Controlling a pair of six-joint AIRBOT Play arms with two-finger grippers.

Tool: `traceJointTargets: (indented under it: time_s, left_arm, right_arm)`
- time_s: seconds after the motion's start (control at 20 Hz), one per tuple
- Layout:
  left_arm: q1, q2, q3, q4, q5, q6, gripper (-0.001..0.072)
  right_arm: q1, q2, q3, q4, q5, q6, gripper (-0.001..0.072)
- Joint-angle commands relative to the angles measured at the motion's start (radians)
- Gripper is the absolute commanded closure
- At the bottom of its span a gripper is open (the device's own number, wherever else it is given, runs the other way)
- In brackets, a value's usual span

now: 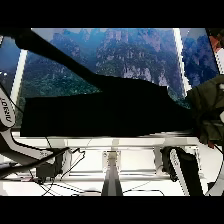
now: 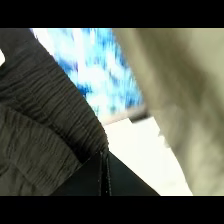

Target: Fold the clothes and pants, and hang the long-sleeved shirts on hangers.

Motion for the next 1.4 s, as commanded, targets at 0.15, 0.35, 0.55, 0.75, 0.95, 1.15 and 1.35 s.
traceJointTargets:
  time_s: [0.15,0.35,0.55,0.75,0.95,1.15,1.35]
  left_arm:
    - [0.002,-0.082,-0.134,0.235,-0.233,0.001,0.0698]
    - [-0.003,-0.109,-0.134,0.233,-0.231,0.0,0.0697]
    - [-0.003,-0.11,-0.134,0.233,-0.232,0.0,0.0697]
    - [-0.003,-0.11,-0.134,0.233,-0.231,0.0,0.0697]
    - [0.001,-0.11,-0.134,0.233,-0.228,0.0,0.0697]
    - [0.005,-0.11,-0.134,0.229,-0.224,0.0,0.0697]
    - [0.005,-0.12,-0.134,0.229,-0.224,0.0,0.0697]
  right_arm:
    - [0.0,0.0,-0.161,-0.011,0.265,-0.029,0.0691]
    - [0.0,0.0,-0.161,0.01,0.067,-0.082,0.0143]
    - [-0.001,-0.079,-0.161,0.138,-0.354,-0.064,0.0151]
    - [-0.001,-0.351,-0.063,0.399,-0.559,-0.127,0.0159]
    - [-0.016,-0.703,0.174,0.489,-0.465,-0.249,0.0163]
    - [-0.096,-0.939,0.368,0.737,-0.267,-0.48,0.02]
    - [-0.13,-1.012,0.388,0.764,-0.243,-0.557,0.02]
